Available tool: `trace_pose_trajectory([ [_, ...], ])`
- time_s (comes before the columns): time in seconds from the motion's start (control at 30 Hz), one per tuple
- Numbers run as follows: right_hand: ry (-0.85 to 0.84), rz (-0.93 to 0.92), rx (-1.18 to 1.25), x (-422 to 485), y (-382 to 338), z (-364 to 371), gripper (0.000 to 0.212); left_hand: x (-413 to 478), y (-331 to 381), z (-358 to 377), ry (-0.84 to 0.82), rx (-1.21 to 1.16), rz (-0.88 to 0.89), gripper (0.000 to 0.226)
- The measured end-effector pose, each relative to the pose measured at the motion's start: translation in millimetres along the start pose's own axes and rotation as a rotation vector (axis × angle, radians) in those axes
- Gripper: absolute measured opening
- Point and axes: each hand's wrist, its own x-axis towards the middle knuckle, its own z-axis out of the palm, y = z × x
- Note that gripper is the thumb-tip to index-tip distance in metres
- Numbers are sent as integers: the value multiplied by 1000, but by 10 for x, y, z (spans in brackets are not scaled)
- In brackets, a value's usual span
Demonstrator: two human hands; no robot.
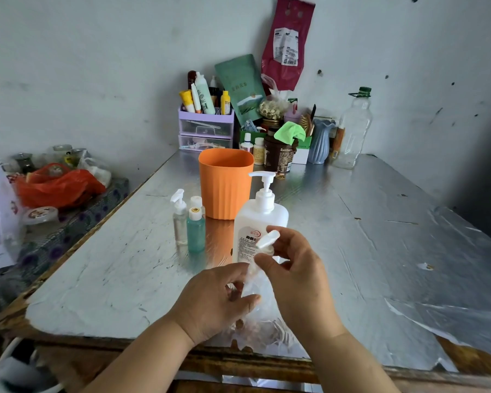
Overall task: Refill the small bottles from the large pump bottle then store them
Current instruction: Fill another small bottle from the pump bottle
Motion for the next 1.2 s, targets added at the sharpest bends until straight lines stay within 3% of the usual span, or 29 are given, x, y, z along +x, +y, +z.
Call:
trace_pose_trajectory([
  [0.27, 116, 36, 554, 147, -160, -240, 23, -28, 16, -20, 5, -50, 18, 16],
  [0.4, 170, 120, 657, 245, -120, -359, 17, -21, -9, -9, 27, -87, 32, 14],
  [0.8, 366, 249, 866, 384, 141, -608, 20, -22, -38, 3, 42, -106, -26, 47],
  [0.93, 492, 291, 657, 440, 401, -660, 22, -22, -42, 6, 64, -105, -12, 52],
  [1.07, 467, 322, -130, 450, 596, -654, 13, -33, -9, -13, 81, -88, -4, 44],
  [1.2, 377, 281, -441, 470, 709, -629, 11, -31, -5, -14, 113, -114, -17, 40],
])
